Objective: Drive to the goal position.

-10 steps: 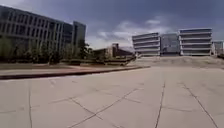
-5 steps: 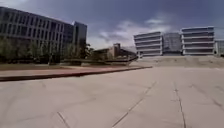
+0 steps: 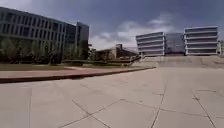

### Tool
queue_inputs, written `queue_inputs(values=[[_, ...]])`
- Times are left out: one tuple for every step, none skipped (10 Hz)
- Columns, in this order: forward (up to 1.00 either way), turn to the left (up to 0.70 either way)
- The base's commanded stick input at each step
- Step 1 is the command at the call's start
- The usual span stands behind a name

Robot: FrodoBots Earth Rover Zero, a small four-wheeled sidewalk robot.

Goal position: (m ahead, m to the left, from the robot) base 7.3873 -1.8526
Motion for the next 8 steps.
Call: queue_inputs(values=[[1.00, 0.13], [1.00, 0.20], [1.00, 0.28], [1.00, 0.35], [0.38, 0.77], [0.00, 1.00], [0.00, 1.00], [0.00, 1.00]])
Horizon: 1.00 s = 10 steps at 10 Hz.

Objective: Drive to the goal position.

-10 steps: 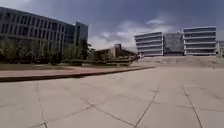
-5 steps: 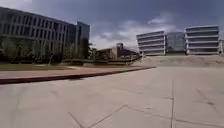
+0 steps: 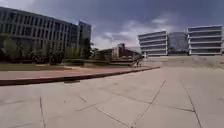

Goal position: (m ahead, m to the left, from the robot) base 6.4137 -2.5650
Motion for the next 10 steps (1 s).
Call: queue_inputs(values=[[0.00, 1.00], [0.00, 1.00], [0.00, 1.00], [0.00, 1.00], [0.00, 1.00], [0.00, 1.00], [0.00, 1.00], [0.00, 1.00], [0.00, 1.00], [0.00, 1.00]])
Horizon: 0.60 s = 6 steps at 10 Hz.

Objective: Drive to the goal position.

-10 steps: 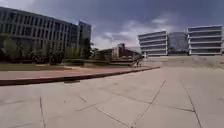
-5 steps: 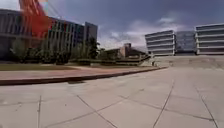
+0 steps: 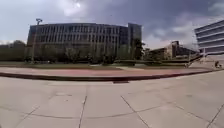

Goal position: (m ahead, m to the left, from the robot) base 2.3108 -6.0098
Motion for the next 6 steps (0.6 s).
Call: queue_inputs(values=[[0.00, 1.00], [0.00, 1.00], [0.00, 1.00], [0.00, 1.00], [0.00, 1.00], [0.00, 1.00]])
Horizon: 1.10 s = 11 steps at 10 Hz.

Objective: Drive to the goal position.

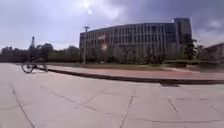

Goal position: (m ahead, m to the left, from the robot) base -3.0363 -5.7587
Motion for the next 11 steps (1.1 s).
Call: queue_inputs(values=[[0.00, 1.00], [0.00, 1.00], [0.00, 1.00], [0.00, 1.00], [0.00, 1.00], [0.00, 1.00], [0.00, 1.00], [0.00, 1.00], [0.00, 1.00], [0.00, 1.00], [0.00, 1.00]])
